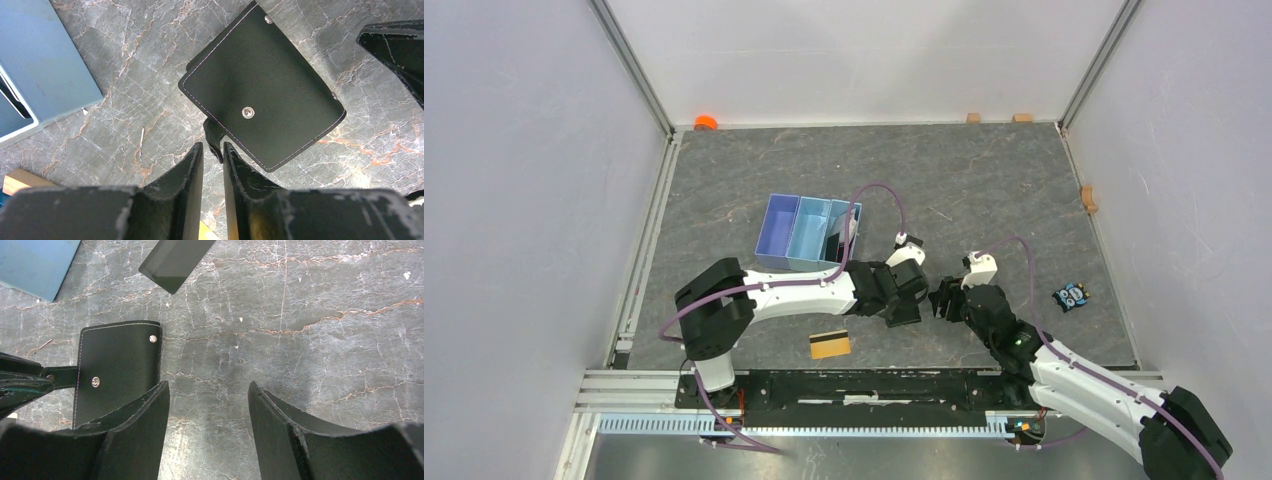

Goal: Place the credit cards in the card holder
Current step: Close the card holder at the center of the board.

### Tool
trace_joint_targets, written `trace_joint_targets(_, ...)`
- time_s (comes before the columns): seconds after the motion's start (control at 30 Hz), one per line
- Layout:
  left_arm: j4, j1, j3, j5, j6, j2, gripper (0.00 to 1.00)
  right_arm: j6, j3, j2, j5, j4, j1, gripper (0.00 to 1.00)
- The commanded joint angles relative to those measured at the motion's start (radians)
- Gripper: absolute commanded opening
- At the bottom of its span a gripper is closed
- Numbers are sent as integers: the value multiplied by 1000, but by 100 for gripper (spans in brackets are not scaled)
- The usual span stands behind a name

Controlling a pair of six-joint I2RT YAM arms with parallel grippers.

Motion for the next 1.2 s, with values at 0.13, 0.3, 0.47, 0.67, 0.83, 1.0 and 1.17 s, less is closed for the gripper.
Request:
trace_joint_targets(0.13, -7, -10, 38, -38, 24, -32, 25, 8, 0, 5, 15, 16, 2, 64)
trace_joint_targets(0.3, -16, -11, 38, -38, 21, -31, 19, 10, -1, 6, 17, 16, 2, 64)
trace_joint_targets(0.47, -16, -10, 33, -27, 11, -42, 17, 10, -1, 1, 16, 13, 2, 64)
trace_joint_targets(0.67, -15, -11, 30, -9, 0, -52, 13, 11, 0, 4, 17, 11, 2, 64)
trace_joint_targets(0.83, -14, -11, 26, 10, -16, -59, 5, 10, 0, 1, 16, 7, 3, 64)
trace_joint_targets(1.0, 42, -6, -5, 60, -42, -74, 2, 6, -1, 9, 4, 16, 2, 64)
trace_joint_targets(1.17, 187, 43, -90, 183, -103, -101, 2, 6, -2, 52, -59, 35, 3, 63)
